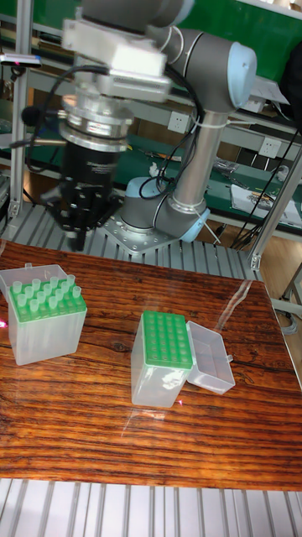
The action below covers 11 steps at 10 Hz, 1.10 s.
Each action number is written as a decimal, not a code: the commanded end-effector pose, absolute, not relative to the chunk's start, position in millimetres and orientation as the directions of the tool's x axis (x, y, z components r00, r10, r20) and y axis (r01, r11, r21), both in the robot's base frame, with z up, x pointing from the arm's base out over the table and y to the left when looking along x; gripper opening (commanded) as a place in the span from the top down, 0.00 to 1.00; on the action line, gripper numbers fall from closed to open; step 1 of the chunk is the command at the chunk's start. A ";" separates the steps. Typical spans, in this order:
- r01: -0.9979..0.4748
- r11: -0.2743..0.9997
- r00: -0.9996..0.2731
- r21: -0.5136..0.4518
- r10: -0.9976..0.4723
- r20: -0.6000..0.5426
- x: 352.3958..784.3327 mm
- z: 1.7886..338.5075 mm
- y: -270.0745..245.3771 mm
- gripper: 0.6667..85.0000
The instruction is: Transfer all large pipette tips from one holder to another
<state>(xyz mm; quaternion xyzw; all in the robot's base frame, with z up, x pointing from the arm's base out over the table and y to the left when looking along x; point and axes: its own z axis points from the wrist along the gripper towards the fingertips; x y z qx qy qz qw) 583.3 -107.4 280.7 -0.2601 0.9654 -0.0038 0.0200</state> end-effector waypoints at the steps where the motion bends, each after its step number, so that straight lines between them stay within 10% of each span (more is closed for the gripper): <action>1: -0.236 0.968 -0.971 0.088 -0.232 -0.057 618.0 277.9 16.1 1.00; 11: -0.043 0.999 -0.997 -0.029 -0.044 -0.061 665.5 196.4 31.7 1.00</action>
